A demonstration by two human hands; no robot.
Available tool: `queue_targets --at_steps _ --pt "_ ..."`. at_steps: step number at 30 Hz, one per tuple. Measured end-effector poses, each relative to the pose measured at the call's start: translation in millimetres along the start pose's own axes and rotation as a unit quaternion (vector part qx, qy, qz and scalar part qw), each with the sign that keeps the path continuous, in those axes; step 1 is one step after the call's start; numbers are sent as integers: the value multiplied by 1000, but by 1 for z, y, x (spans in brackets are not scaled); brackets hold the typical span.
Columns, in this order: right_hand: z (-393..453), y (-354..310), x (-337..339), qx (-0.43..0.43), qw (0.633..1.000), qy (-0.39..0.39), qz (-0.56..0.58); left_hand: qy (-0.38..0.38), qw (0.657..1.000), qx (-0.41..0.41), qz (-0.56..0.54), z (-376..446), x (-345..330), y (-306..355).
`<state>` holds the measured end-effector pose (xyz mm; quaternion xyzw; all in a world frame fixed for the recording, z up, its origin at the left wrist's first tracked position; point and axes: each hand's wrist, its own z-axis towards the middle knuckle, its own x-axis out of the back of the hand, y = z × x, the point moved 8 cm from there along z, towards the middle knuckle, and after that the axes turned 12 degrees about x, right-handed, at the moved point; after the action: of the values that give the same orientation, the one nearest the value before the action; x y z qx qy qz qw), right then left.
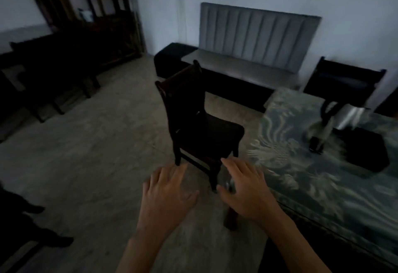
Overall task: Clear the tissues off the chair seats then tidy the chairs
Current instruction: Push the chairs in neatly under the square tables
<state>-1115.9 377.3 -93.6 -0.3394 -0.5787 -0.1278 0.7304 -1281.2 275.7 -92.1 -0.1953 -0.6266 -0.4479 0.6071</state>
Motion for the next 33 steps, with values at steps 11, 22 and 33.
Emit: queue_targets --at_steps 11,22,33 --pt "160 -106 -56 114 992 -54 7 37 993 111 -3 79 37 -148" --pt "332 -137 -108 167 984 -65 15 50 984 172 19 208 33 -236" --pt "532 -127 -130 157 984 -78 43 22 987 160 15 408 26 -278"
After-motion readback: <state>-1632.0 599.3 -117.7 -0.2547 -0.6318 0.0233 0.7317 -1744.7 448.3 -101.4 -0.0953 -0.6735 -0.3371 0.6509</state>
